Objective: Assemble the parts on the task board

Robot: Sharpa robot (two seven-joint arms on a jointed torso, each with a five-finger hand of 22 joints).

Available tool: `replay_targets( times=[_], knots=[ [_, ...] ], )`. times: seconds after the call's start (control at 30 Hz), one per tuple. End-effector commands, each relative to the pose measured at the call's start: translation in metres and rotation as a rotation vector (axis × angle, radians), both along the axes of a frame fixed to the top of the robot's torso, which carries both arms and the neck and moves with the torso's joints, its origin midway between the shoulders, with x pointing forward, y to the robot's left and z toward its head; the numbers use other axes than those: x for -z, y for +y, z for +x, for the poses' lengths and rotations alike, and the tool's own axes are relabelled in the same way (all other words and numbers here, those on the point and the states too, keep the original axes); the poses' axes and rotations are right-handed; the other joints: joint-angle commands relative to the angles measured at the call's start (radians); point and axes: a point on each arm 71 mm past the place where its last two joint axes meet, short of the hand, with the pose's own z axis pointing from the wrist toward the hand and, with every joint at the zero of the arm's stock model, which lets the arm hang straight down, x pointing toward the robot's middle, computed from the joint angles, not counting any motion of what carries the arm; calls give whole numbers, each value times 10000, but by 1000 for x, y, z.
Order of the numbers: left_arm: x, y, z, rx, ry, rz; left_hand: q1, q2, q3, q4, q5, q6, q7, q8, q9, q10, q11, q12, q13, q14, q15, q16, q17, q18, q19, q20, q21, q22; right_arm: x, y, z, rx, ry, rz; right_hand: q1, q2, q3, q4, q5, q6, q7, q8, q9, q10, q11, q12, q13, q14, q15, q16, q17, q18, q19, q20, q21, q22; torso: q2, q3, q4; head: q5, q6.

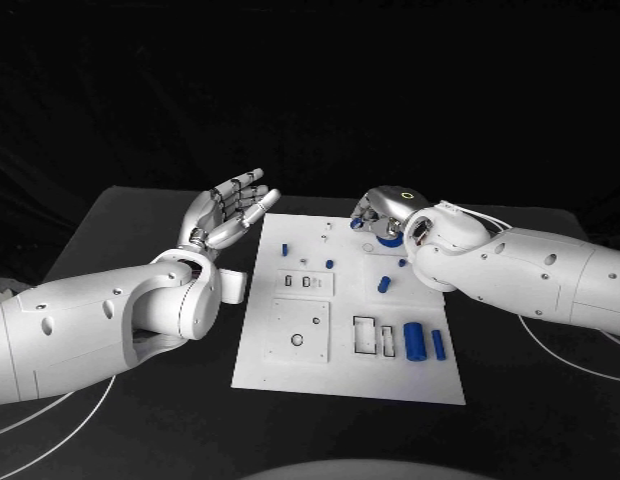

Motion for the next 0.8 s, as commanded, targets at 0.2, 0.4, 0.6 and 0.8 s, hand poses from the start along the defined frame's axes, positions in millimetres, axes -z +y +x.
replay_targets(
  times=[0.2, 0.4, 0.6, 0.8],
  knots=[
    [-7, -2, -1, 113, -401, -80, 32, 116, 86, -6, -65, 81, 1218, 37, 11, 102, -2, -32, 2, -55, -4, -22, 13, 171, -77, 18, -62, -10, -13, 10, 4, -487, -631, 336, 167, -22, 106, 3, 52, 308, -117, 64, 153, 97, 12, -101, 3, 1037, 72, 56, 2611, -68, 1046, 51, 44, 2627, 202, -17, 4, 35, 184],
    [-10, -3, -1, 125, -445, -111, 34, 122, 91, -6, -68, 90, 1217, 39, 12, 105, -2, -31, 2, -54, -4, -20, 13, 171, -78, 18, -62, -11, -17, 14, 8, -541, -704, 320, 195, -39, 140, 2, 53, 305, -114, 46, 149, 101, 18, -148, 3, 1041, 83, 60, 2630, -68, 1046, 65, 44, 2627, 334, -26, 27, 22, 328],
    [-12, -3, -1, 145, -504, -104, 36, 129, 96, -6, -71, 98, 1217, 41, 13, 107, -2, -31, 2, -53, -5, -19, 13, 171, -79, 17, -61, -11, -17, 17, 10, -548, -725, 284, 216, -56, 166, 1, 54, 302, -114, 31, 146, 101, 20, -186, 2, 1042, 88, 61, 2632, -68, 1046, 74, 44, 2627, 400, -51, 71, 2, 371],
    [-14, -3, -1, 150, -557, -86, 39, 146, 109, -7, -77, 114, 1216, 44, 15, 111, -3, -29, 2, -50, -6, -16, 13, 172, -80, 17, -59, -12, -17, 18, 11, -555, -657, 222, 228, -68, 182, 2, 54, 297, -112, 19, 144, 97, 23, -212, 2, 1042, 90, 61, 2632, -68, 1046, 79, 44, 2627, 441, -70, 91, -8, 412]
  ],
)
